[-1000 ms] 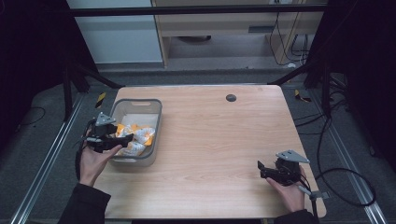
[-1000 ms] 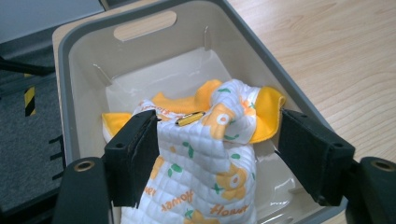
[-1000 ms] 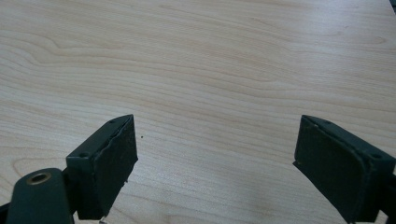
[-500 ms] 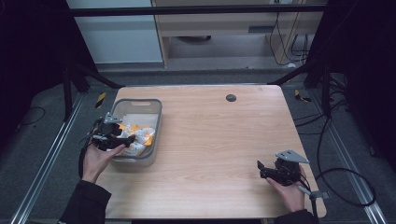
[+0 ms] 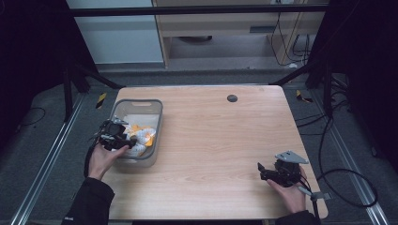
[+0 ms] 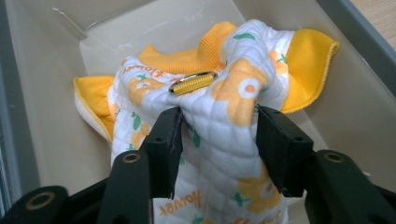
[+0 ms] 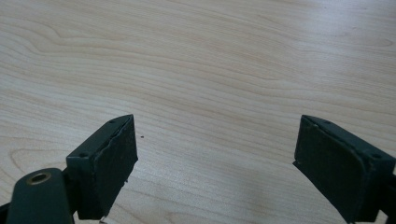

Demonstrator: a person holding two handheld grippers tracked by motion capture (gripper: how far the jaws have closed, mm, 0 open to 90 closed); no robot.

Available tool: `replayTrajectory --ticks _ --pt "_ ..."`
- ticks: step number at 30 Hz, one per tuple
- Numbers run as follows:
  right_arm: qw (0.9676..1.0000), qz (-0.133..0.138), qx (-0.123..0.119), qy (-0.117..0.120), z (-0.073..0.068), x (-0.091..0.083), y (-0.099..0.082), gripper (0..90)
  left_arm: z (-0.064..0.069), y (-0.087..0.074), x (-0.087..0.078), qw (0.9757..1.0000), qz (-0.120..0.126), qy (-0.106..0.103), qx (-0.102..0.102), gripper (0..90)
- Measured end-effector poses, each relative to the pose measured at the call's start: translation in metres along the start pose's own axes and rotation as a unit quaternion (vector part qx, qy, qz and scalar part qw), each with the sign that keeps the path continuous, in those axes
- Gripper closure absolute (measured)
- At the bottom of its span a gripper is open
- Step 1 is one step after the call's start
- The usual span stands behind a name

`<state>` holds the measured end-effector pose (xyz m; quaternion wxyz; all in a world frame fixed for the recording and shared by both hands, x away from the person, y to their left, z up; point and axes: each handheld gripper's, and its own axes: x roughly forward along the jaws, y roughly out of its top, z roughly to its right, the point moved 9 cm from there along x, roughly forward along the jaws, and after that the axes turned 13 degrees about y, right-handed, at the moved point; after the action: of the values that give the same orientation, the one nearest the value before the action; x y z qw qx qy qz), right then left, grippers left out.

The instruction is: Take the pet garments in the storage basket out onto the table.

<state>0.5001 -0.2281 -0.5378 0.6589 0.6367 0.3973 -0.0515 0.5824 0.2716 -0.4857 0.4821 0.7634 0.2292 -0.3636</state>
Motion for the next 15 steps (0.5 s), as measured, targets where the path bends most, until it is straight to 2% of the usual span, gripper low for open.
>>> replayTrajectory --ticks 6,10,15 --pt "1.0000 -0.005 -0.005 -0.002 0.001 0.001 -0.001 12.9 0.001 -0.002 0.009 0.9996 -0.027 0.003 -0.003 63.6" --pt "0.9999 -0.011 -0.002 0.001 0.000 0.001 -0.002 12.9 -0.001 -0.005 0.014 0.9987 -0.048 -0.006 -0.012 74.1" --pt "0.9999 -0.013 -0.003 0.000 0.000 0.002 -0.003 12.9 -0.004 -0.006 0.014 0.9985 -0.051 -0.013 -0.016 80.0"
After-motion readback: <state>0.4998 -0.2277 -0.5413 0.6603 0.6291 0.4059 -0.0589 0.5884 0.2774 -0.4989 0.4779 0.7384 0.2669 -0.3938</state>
